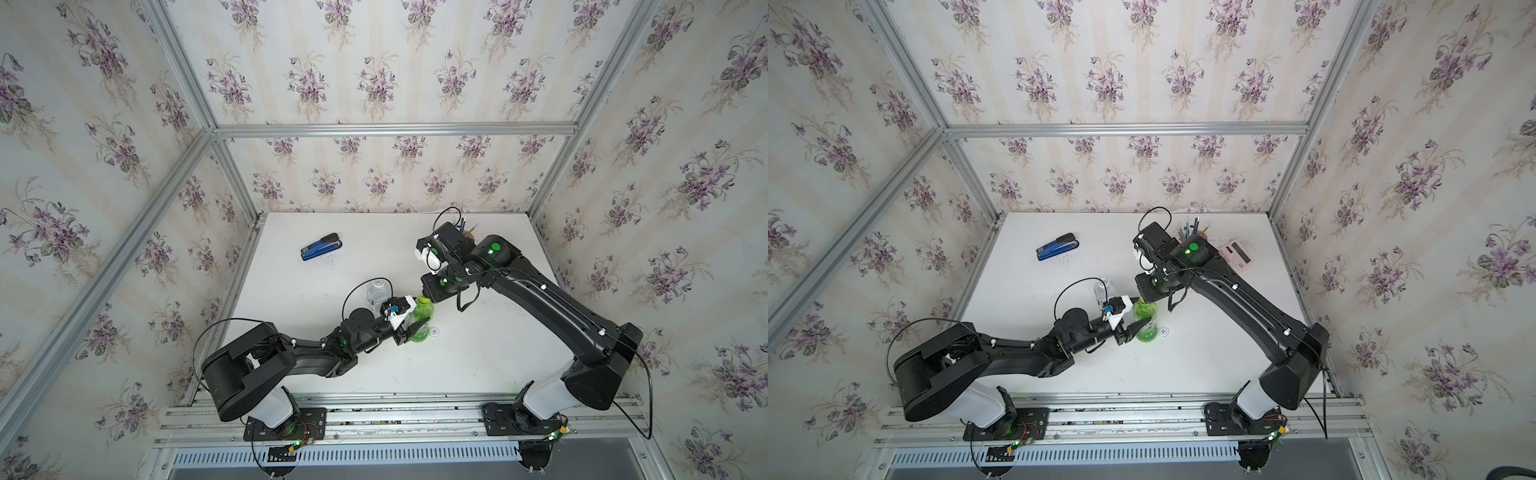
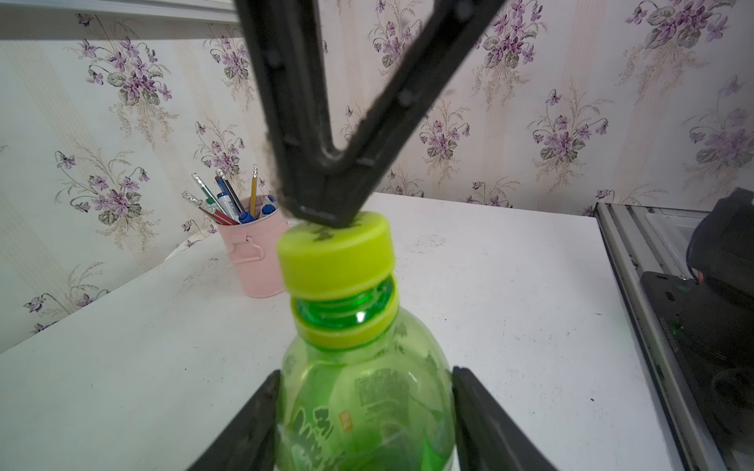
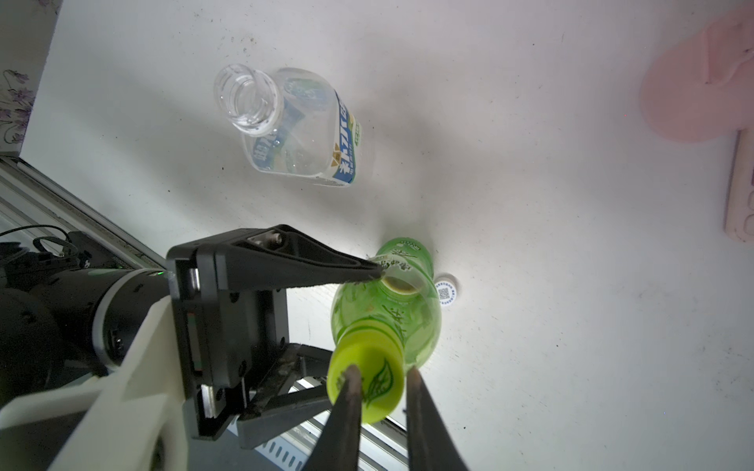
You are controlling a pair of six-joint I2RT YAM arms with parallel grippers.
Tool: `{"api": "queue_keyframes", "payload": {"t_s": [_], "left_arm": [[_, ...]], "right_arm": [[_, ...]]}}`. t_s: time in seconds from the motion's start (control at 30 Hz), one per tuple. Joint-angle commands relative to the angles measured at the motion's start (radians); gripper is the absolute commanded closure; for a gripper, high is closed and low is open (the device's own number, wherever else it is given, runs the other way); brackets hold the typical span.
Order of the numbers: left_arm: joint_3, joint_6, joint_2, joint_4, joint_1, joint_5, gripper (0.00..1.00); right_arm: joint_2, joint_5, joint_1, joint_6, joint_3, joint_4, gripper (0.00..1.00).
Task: Screw on the bottle caps
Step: Screw the bottle cap onto the plastic bottle.
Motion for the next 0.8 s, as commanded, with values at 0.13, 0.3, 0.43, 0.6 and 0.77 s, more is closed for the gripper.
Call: {"api": "queue_keyframes", "payload": {"t_s": [0.13, 0.3, 0.43, 0.6, 0.77], "left_arm": [[0.003, -0.018, 0.010, -0.120, 0.000, -0.004, 0.36], [0.004, -0.020, 0.010, -0.123, 0.001, -0.003, 0.36], [0.005, -0.019, 0.011, -0.126, 0.000, 0.000, 0.36], [0.005, -0.023, 0.011, -0.125, 0.001, -0.003, 0.36], [0.009, -0.030, 0.013, -0.128, 0.000, -0.012, 0.36]], "right_arm": [[-0.009, -0.009, 0.012, -0.007, -0.013, -0.008, 0.79], [-0.005, -0.014, 0.012, -0.008, -0.022, -0.005, 0.79], [0.005, -0.014, 0.021, -0.009, -0.020, -0.007, 0.79], [0.008, 0.015, 0.026, -0.010, -0.022, -0.029, 0.79], [-0.006, 0.037, 0.042, -0.011, -0.022, -0.038, 0.79]]}}
